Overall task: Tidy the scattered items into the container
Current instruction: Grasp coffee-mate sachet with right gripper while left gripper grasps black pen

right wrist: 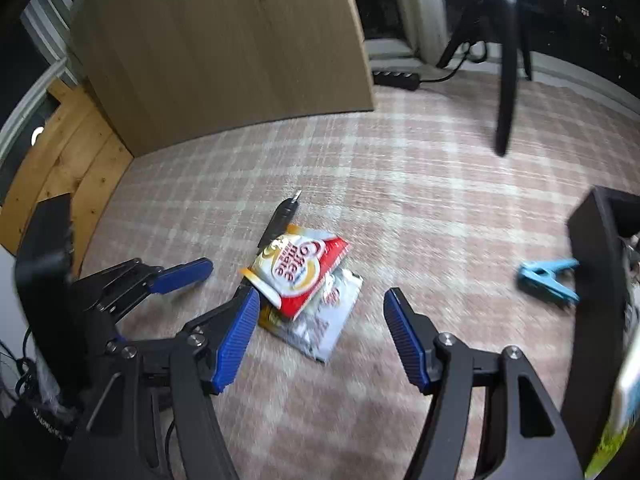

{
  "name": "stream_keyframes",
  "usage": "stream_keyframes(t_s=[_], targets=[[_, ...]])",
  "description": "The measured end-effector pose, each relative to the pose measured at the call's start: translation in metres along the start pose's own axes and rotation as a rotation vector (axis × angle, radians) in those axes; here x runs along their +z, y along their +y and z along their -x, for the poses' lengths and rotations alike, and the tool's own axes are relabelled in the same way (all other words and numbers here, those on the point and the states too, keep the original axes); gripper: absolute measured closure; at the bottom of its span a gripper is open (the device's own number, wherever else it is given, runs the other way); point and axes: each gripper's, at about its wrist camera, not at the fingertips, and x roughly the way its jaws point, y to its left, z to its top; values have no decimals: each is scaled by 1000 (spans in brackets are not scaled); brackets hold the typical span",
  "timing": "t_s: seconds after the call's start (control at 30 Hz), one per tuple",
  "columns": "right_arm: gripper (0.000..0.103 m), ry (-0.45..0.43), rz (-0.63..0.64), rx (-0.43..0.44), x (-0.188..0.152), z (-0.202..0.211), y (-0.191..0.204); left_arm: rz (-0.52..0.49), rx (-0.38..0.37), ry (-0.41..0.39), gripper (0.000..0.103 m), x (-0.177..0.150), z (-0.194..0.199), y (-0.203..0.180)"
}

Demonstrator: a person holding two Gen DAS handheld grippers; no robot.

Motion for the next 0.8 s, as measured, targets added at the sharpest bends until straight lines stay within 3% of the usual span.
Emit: stream_keyframes(t_s=[0.07,0.27,0.53,0.57,0.63,0.7,0.77,0.8], targets=[[39,15,9,-9,6,-10,4,9,27,-1,61,0,-1,4],[39,65,48,-10,15,-34,18,56,0,-10,68,-1,0,20],[40,78,103,-31,26,-45,29,-42,-36,-29,69,13,-9,9],[42,80,112,-29,28,-45,30,-55,-39,-32,69,16,-12,8],[57,82,136,-40,33,-47,33,-70,-56,-29,71,22,-15,7],[71,81,129,-13,42,-48,31,-73,-64,-29,79,31,-21,5],[79,70,109,-2,44,-45,28,-81,-61,-33,92,33,-22,4],[83,58,99,2,46,-42,27,-82,-61,-34,92,34,-23,3]])
